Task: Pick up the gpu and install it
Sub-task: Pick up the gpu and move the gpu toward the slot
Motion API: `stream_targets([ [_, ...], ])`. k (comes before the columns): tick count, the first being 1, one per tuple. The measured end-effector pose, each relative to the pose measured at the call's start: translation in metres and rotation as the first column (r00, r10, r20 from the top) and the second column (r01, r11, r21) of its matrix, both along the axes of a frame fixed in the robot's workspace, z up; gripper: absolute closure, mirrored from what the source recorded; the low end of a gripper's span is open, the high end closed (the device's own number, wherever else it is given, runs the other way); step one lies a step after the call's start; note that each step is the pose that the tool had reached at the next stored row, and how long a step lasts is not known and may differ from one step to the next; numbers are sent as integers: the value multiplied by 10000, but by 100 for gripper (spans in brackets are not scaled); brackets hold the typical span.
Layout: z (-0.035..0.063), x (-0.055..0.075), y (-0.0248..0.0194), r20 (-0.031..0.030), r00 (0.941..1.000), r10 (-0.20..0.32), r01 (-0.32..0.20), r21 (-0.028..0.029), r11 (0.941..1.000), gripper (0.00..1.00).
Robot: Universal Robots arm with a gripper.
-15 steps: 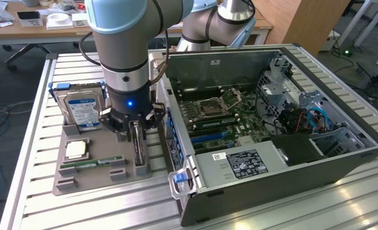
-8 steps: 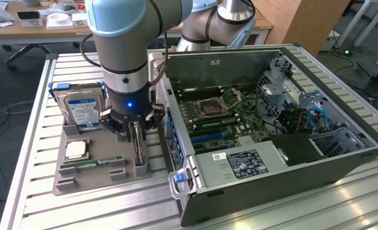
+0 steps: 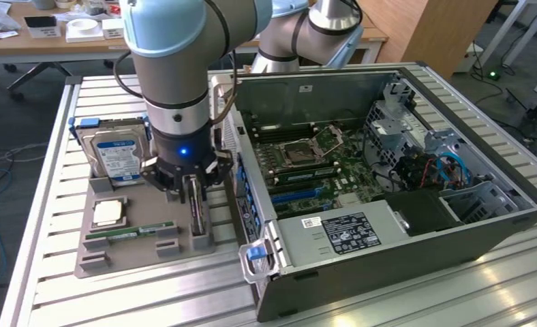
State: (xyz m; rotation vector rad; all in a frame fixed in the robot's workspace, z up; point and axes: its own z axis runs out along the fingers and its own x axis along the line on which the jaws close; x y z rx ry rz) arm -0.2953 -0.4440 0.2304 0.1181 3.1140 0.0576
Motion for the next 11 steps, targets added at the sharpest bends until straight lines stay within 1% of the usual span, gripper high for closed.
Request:
stream_targets([
  [11, -22, -7, 1, 2, 10000, -1, 1, 2, 10000, 58],
])
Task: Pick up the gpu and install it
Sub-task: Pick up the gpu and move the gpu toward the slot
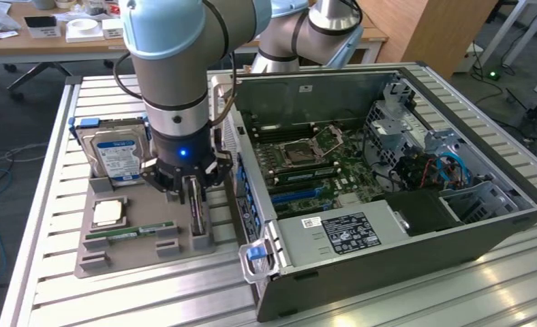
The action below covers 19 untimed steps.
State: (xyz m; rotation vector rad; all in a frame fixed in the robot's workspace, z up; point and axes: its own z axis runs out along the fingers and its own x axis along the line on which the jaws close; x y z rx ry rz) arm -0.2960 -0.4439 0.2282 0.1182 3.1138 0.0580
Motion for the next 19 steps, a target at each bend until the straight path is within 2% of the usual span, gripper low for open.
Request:
stream_targets([
  [19, -3, 17, -6, -1, 10000, 1, -1, -1, 10000, 58],
])
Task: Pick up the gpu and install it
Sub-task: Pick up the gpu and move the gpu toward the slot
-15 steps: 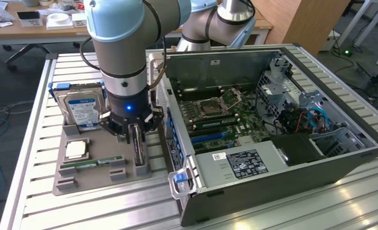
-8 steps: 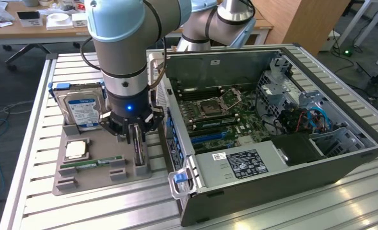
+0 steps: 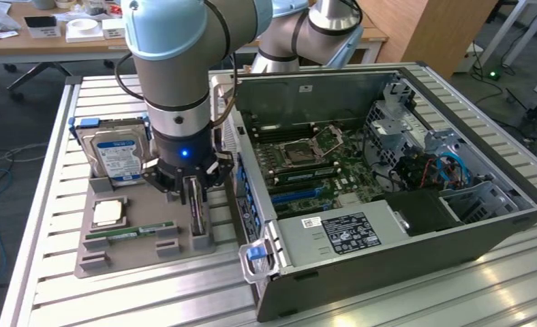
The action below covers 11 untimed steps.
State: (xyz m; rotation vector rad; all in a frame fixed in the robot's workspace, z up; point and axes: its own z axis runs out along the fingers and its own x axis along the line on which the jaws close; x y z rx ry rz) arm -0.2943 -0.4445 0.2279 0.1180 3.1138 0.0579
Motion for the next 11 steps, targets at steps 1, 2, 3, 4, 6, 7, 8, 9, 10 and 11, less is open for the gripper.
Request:
stream_targets([
  [1, 0, 0, 0, 1, 10000, 0, 0, 0, 10000, 58],
  [2, 0, 0, 0, 0, 10000, 0, 0, 0, 10000, 58],
  [3, 0, 0, 0, 0, 10000, -1, 1, 0, 10000, 58],
  [4, 0, 0, 0, 0, 10000, 0, 0, 0, 10000, 58],
  [6, 0, 0, 0, 0, 10000, 0, 0, 0, 10000, 58],
  [7, 0, 0, 0, 0, 10000, 0, 0, 0, 10000, 58],
  [8, 0, 0, 0, 0, 10000, 0, 0, 0, 10000, 60],
  [9, 0, 0, 0, 0, 10000, 0, 0, 0, 10000, 66],
  [10, 0, 0, 0, -1, 10000, 0, 0, 0, 10000, 73],
  [11, 0, 0, 0, -1, 10000, 0, 0, -1, 10000, 73],
])
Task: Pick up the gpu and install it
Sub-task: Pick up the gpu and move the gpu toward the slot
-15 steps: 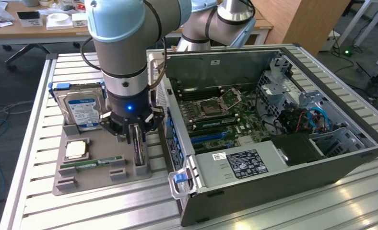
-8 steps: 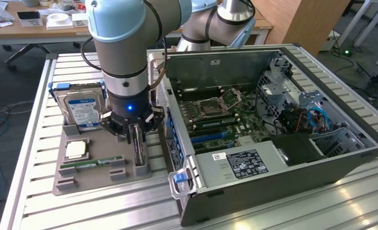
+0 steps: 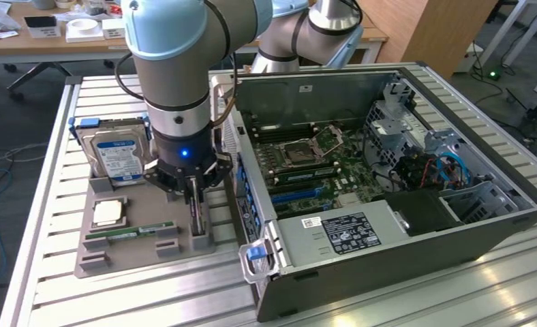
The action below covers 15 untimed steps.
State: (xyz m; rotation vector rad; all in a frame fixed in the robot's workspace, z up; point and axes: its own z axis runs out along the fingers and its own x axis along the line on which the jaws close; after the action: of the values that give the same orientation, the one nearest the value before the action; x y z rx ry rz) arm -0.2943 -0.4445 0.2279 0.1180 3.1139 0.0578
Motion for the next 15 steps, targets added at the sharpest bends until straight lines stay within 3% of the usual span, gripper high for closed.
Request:
stream_targets([
  [15, -1, -1, 1, 1, 9999, 139, -139, 5, 9999, 73],
])
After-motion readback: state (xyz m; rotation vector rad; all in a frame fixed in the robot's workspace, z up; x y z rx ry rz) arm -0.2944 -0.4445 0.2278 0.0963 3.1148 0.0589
